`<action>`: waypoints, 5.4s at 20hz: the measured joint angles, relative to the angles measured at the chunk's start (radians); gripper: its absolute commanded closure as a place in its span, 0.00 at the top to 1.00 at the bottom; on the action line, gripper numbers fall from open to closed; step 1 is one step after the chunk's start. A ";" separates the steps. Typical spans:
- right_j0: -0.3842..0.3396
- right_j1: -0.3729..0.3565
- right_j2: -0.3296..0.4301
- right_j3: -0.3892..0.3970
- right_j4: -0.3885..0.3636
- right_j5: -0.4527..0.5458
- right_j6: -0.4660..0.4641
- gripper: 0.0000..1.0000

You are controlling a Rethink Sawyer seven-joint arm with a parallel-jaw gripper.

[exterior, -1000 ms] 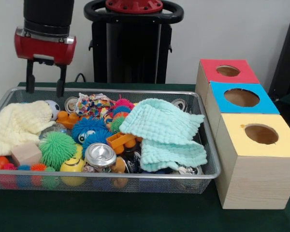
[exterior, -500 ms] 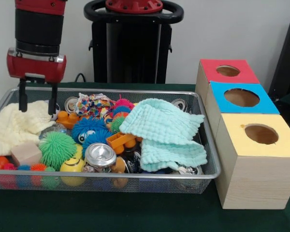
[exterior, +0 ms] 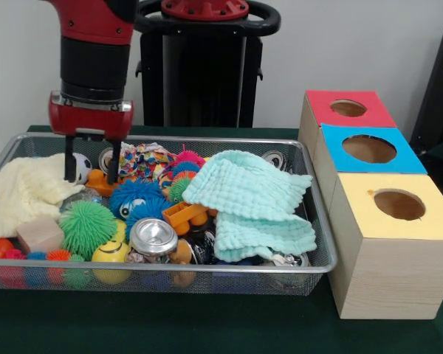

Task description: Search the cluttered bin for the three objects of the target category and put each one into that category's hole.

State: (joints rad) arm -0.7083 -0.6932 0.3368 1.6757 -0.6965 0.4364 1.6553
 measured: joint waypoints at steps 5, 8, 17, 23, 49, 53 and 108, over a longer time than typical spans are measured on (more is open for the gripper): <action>0.034 0.000 -0.013 0.000 -0.001 0.000 0.000 1.00; 0.053 0.003 -0.025 0.000 -0.001 -0.004 0.000 1.00; 0.041 0.036 -0.037 0.002 -0.001 -0.063 0.000 1.00; -0.001 0.058 -0.037 0.004 -0.001 -0.103 0.000 1.00; 0.040 0.077 -0.112 0.007 -0.024 -0.164 0.000 1.00; 0.063 0.089 -0.130 0.008 -0.025 -0.204 0.000 1.00; 0.101 0.259 -0.418 0.071 -0.045 -0.576 0.000 1.00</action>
State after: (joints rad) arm -0.6077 -0.4345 -0.0816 1.7468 -0.7410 -0.1393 1.6553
